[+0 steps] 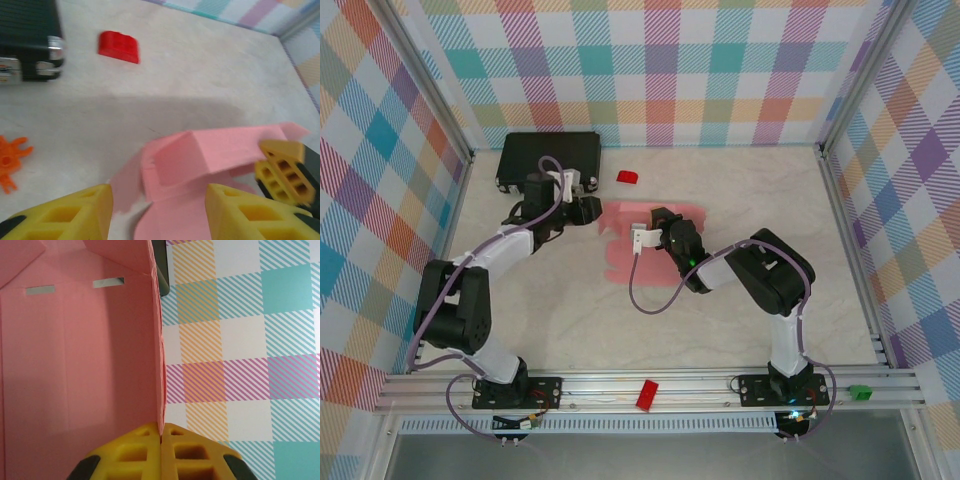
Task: Fold the paper box
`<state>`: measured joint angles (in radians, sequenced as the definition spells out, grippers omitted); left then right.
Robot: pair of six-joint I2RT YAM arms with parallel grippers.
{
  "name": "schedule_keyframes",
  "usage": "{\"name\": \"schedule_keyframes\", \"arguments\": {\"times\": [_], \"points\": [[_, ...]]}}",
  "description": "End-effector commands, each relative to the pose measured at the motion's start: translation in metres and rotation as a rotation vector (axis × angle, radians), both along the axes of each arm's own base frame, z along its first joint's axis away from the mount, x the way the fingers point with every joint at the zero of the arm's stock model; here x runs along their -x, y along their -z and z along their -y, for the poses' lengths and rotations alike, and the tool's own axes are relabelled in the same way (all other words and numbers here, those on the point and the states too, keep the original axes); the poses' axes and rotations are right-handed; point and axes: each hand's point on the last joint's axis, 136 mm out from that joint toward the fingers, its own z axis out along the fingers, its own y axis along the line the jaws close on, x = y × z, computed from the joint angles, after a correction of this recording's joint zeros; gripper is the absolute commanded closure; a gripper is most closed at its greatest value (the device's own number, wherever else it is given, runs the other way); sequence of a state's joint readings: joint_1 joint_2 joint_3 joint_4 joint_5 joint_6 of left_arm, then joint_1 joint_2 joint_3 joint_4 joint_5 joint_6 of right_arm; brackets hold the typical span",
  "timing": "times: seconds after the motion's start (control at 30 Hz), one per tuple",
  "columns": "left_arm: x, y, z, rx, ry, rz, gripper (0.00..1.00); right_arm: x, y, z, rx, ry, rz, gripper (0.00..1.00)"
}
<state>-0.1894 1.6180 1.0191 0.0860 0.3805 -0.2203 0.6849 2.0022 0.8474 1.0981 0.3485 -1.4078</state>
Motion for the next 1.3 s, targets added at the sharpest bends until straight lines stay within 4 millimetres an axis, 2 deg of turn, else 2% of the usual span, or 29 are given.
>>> {"name": "schedule_keyframes", "arguments": {"times": [0.0, 0.07, 0.2, 0.47, 0.77, 1.27], "points": [[-0.03, 0.006, -0.022, -0.033, -0.139, -0.028, 0.49, -0.003, 0.003, -0.002, 0.011, 0.007, -0.004, 0.93], [-0.04, 0.017, -0.025, -0.057, -0.165, -0.074, 0.51, -0.002, 0.003, -0.002, 0.009, 0.005, -0.004, 0.93], [-0.056, 0.034, -0.018, -0.059, -0.143, -0.128, 0.55, -0.002, 0.003, -0.002, 0.009, 0.007, -0.004, 0.93], [-0.068, 0.062, -0.005, -0.048, -0.09, -0.237, 0.56, -0.002, 0.004, -0.001, 0.007, 0.011, -0.007, 0.94], [-0.049, 0.08, 0.014, -0.02, 0.038, -0.325, 0.62, -0.003, 0.005, -0.002, 0.006, 0.013, -0.009, 0.94], [-0.012, 0.067, 0.031, 0.06, 0.167, -0.355, 0.64, -0.008, 0.003, -0.004, 0.008, 0.027, -0.006, 0.94]]}}
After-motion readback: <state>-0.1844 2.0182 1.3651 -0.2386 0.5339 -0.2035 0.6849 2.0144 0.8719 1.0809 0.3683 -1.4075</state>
